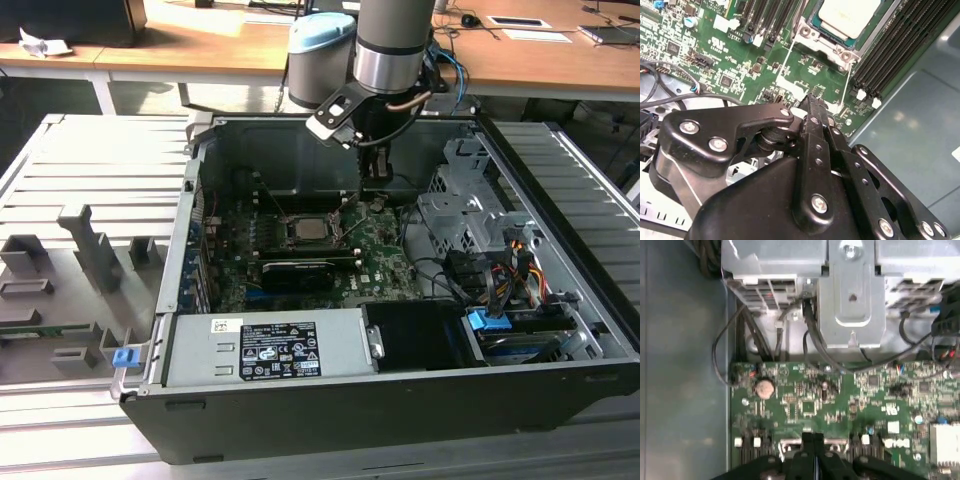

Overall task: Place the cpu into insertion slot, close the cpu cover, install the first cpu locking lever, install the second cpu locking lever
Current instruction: 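Close the cpu cover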

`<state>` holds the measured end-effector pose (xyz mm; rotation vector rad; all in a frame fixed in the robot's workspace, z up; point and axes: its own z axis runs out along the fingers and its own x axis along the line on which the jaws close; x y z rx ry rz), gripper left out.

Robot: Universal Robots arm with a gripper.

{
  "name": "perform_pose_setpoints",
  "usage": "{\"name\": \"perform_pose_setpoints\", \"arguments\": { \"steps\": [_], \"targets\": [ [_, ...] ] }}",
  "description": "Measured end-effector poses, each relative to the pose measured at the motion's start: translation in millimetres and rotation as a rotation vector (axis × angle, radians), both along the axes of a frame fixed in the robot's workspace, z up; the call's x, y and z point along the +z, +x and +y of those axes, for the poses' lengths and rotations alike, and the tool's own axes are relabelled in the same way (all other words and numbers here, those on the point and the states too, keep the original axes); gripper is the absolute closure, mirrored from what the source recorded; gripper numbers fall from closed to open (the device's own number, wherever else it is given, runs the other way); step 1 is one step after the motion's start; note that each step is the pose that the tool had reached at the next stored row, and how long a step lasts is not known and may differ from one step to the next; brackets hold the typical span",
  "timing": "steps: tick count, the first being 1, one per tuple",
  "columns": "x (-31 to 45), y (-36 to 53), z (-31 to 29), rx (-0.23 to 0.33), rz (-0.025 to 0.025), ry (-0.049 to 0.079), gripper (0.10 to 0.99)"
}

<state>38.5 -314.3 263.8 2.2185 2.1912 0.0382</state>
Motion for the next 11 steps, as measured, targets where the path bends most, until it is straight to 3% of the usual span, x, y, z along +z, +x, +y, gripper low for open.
{"name": "perform_pose_setpoints", "arguments": {
  "steps": [11],
  "targets": [
    [0.0,11.9,0.0,0.000,0.0001,0.000,0.980]
  ]
}}
